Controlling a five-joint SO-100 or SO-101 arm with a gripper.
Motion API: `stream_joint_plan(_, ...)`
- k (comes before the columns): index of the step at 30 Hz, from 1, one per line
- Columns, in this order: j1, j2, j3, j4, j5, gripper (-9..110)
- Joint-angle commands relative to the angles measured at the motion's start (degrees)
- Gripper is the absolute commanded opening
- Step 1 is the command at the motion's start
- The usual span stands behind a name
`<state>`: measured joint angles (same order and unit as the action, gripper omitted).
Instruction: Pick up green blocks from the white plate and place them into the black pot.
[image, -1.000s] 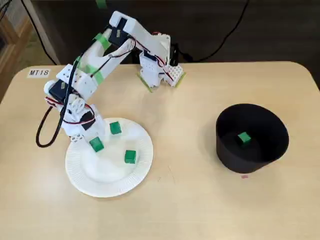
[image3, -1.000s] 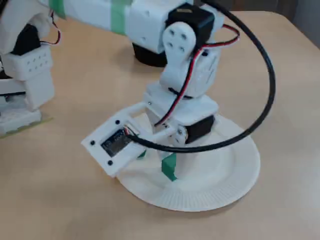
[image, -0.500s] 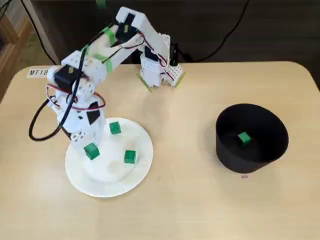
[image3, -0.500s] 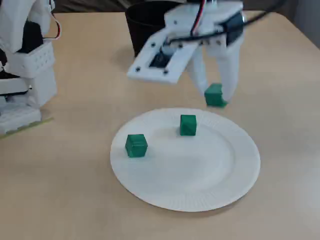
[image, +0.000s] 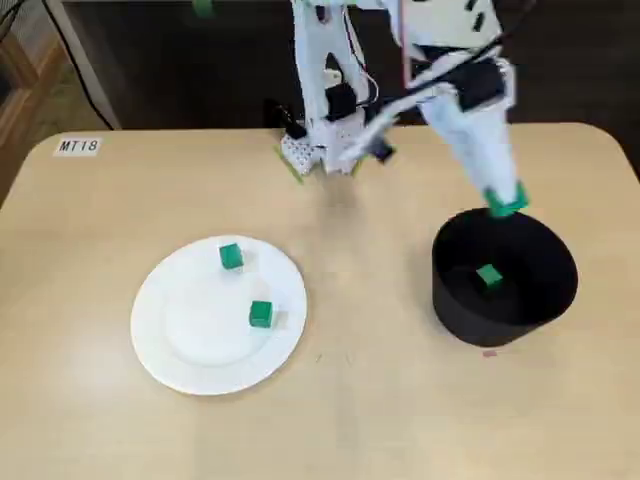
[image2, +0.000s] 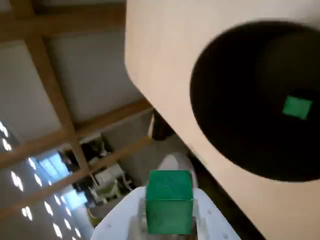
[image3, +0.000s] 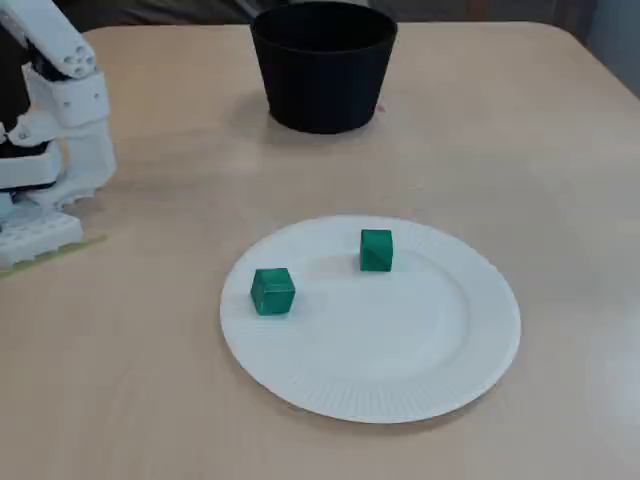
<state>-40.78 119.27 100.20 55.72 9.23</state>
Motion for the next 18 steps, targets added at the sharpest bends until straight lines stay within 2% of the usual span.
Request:
stream_joint_plan(1, -4.8, 3.5, 7.8, -8.8, 0.4, -2)
stream_joint_plan(7, -3.8, 3.2, 14.9, -17.2, 0.4, -2)
stream_joint_plan(18, 5.1, -0.4, 14.9, -20.4, 0.2, -2)
